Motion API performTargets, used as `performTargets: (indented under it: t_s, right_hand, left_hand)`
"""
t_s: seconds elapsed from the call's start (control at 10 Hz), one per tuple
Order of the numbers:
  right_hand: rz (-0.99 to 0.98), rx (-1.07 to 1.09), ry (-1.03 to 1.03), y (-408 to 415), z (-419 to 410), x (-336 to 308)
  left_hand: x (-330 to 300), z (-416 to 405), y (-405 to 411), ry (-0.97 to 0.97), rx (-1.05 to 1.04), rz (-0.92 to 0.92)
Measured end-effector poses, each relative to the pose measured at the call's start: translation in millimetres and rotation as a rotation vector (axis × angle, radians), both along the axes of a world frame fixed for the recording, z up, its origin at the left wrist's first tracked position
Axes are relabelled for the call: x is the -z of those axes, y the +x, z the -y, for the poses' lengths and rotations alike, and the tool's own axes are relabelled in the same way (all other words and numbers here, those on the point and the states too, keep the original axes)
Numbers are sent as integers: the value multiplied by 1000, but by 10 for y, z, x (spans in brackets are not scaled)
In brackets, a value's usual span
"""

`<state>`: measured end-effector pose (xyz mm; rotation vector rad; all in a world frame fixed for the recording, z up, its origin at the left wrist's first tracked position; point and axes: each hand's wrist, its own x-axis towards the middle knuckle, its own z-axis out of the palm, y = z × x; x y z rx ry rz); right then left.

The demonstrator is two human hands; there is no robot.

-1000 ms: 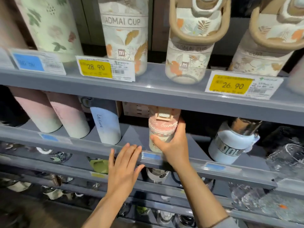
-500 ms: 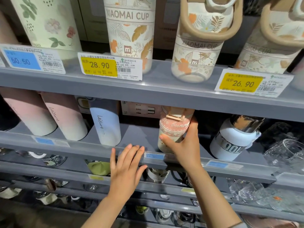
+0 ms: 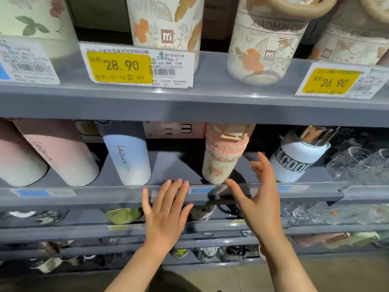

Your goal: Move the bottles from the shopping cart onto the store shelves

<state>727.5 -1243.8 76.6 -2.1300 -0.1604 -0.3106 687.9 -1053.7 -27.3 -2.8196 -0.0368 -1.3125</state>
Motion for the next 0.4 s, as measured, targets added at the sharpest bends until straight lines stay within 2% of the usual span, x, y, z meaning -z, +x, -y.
performTargets:
  t_s: [0.2, 0.3, 0.4]
  right_hand:
    - [-20, 85, -196, -417, 62, 81]
    - [-36, 27, -252, -638, 63, 60]
    - [-94, -59, -229, -906, 37, 51]
  left_hand:
    - [81, -51, 9, 6, 51, 38]
    - [-41, -33, -75, -66, 109, -23]
    - [-182, -11, -239, -259, 239, -164]
